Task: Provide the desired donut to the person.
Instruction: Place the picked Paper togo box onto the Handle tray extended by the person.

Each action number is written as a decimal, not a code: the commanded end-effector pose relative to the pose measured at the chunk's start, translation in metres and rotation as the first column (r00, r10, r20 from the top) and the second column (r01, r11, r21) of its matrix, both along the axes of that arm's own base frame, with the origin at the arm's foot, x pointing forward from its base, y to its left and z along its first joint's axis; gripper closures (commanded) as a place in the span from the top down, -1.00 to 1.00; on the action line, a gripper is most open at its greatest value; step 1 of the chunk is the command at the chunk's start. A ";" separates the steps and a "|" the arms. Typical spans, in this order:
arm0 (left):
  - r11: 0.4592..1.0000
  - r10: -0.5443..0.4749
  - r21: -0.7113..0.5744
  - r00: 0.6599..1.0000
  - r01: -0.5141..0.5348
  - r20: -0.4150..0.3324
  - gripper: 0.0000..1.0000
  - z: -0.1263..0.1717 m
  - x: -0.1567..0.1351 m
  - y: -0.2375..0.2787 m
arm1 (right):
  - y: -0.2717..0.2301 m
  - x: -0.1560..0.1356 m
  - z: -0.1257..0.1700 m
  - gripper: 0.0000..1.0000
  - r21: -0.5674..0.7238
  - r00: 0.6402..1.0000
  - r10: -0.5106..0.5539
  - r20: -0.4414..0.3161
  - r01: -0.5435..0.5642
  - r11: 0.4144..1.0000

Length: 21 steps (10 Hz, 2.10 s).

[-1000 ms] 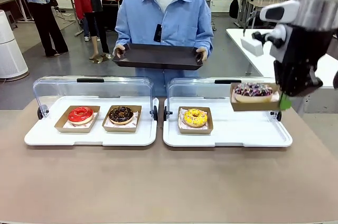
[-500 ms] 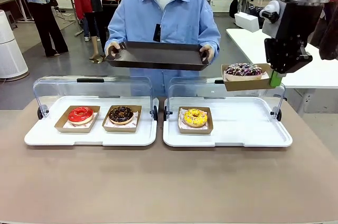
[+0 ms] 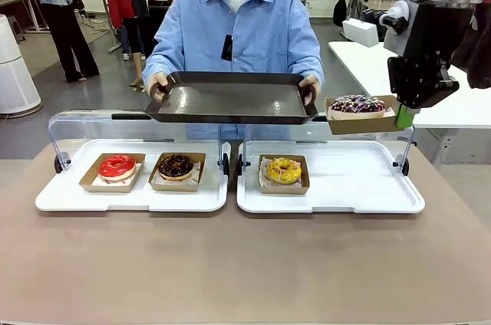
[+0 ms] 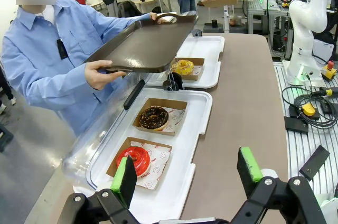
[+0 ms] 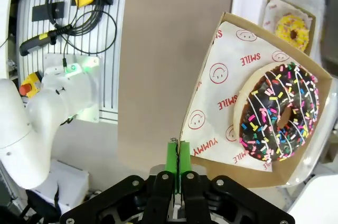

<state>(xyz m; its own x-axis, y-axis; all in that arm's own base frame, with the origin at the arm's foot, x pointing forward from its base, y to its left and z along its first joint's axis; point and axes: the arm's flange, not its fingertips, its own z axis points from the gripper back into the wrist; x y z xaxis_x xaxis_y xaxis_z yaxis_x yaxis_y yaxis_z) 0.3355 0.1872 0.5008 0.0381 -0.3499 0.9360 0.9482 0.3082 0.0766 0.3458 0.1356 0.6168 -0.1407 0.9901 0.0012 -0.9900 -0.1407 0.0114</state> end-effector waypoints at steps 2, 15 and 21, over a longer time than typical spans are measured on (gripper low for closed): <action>1.000 -0.002 -0.012 1.000 0.002 0.013 1.00 0.001 -0.001 0.001 | 0.001 -0.004 -0.003 -1.00 -0.003 1.000 -0.017 -0.001 0.017 1.000; 1.000 -0.002 -0.012 1.000 0.002 0.013 1.00 0.001 -0.001 0.001 | 0.076 0.011 0.067 -0.96 0.044 0.963 0.186 0.193 -0.198 0.979; 1.000 -0.002 -0.012 1.000 0.002 0.013 1.00 0.001 -0.001 0.001 | 0.131 0.126 0.029 -0.96 0.048 0.978 0.147 0.150 -0.156 0.987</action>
